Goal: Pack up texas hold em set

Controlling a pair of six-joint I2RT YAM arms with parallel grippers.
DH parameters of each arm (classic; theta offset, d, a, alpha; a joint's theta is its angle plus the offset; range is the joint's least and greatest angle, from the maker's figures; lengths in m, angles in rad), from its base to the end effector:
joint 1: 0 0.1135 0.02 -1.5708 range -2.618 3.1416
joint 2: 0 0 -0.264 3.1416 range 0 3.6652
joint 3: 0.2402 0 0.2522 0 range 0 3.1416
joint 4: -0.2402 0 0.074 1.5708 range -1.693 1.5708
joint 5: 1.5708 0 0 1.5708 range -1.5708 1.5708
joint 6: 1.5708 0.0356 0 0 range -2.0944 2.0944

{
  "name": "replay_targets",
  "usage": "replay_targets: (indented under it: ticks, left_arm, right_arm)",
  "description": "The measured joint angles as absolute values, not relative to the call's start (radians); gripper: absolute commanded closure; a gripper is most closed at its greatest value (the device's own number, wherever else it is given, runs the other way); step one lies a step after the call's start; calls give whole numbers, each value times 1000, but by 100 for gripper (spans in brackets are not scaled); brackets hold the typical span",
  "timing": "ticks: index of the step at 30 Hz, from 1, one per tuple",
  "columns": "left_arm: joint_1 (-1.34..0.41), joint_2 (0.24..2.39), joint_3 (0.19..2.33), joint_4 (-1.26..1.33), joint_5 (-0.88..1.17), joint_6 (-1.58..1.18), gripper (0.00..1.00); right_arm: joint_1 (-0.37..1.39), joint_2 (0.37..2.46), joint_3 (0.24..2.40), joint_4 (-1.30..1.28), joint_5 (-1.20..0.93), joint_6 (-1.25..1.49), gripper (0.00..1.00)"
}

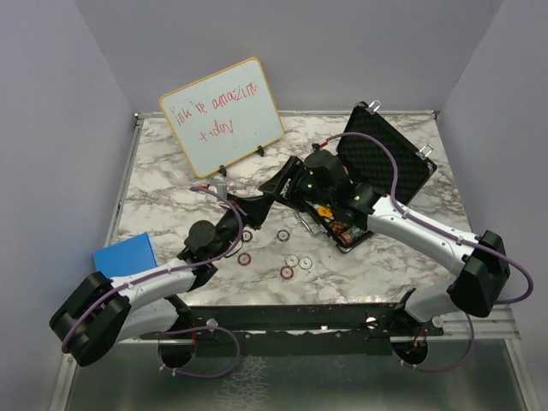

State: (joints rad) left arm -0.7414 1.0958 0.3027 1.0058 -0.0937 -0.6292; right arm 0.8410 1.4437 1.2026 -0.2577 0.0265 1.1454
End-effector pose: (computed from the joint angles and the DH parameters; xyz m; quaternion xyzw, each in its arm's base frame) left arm 0.1651 -0.1467 0.2389 -0.0012 0.6284 -0.4692 0.6204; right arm 0.2240 0.2490 0.3227 0.1370 0.8487 0.4216 0.2884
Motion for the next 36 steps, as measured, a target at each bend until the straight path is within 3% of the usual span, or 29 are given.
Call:
replay_targets:
  ticks: [5, 10, 19, 22, 27, 36]
  left_arm:
    - [-749, 1066, 303, 994, -93, -625, 100]
    - [-748, 998, 307, 924, -67, -614, 100]
    - [-748, 866, 318, 820, 176, -581, 100]
    - [-748, 834, 326, 805, 281, -562, 100]
    - [-748, 816, 359, 783, 424, -538, 100]
    - [-748, 807, 364, 754, 515, -511, 100]
  right_arm:
    - [815, 1442, 1201, -228, 2, 1040, 18]
    - [755, 1402, 1195, -206, -65, 816, 17]
    - [717, 1294, 1193, -220, -459, 265, 18]
    - [719, 1282, 1192, -256, -595, 154, 25]
    - [719, 1232, 1173, -274, -791, 64, 48]
    - [719, 1225, 1172, -318, -910, 18, 72]
